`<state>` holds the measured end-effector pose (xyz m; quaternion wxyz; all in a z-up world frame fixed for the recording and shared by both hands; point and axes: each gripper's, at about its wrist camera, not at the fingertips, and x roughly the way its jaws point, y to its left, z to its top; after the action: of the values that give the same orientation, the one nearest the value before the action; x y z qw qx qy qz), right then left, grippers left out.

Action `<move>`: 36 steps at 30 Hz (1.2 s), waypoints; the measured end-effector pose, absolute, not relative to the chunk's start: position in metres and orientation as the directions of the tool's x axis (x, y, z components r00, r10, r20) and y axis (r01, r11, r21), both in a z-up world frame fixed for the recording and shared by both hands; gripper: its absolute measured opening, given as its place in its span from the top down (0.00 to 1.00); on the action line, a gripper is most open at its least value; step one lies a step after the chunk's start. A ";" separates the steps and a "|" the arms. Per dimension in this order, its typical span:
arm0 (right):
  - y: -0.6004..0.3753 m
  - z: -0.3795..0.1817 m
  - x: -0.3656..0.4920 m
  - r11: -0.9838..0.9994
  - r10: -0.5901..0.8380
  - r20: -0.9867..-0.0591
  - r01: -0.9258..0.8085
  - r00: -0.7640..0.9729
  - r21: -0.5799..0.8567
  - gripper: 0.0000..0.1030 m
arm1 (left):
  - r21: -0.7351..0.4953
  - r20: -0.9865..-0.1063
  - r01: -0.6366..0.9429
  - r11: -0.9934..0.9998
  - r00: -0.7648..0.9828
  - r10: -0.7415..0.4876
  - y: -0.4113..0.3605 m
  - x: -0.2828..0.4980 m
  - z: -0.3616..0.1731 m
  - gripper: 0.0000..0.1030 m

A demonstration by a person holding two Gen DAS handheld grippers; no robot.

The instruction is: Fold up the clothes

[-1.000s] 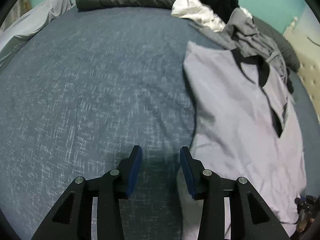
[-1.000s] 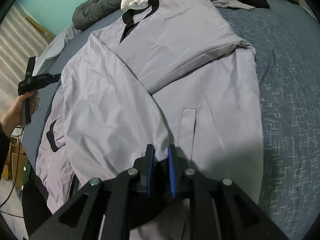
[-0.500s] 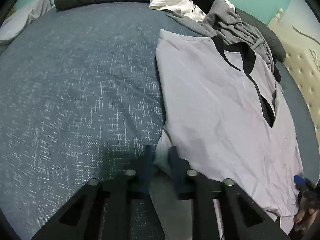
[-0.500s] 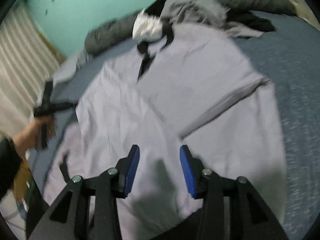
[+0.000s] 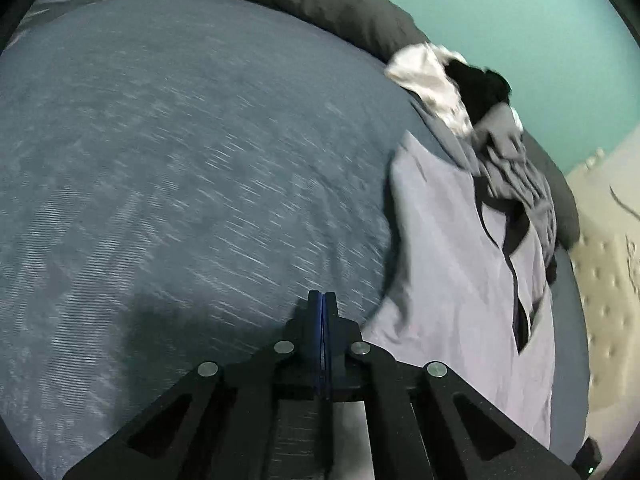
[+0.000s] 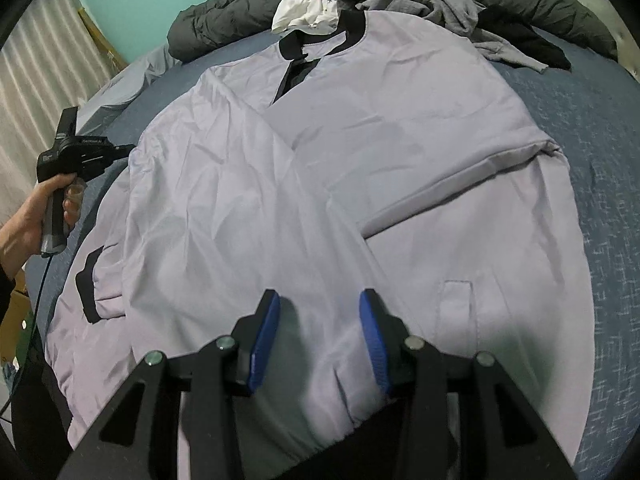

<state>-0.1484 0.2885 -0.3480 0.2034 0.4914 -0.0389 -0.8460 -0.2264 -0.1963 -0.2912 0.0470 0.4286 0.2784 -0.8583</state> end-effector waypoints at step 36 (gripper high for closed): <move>0.406 -0.269 -0.092 -0.912 -0.410 -0.826 0.170 -0.386 0.373 0.53 | -0.304 -0.879 0.042 -0.952 -0.397 0.263 -0.148 -0.075 -0.224 0.51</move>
<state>-0.0925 0.4058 -0.2686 0.1758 0.5255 -0.1144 -0.8245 -0.0751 -0.1477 -0.2236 -0.0673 0.5452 0.1400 -0.8238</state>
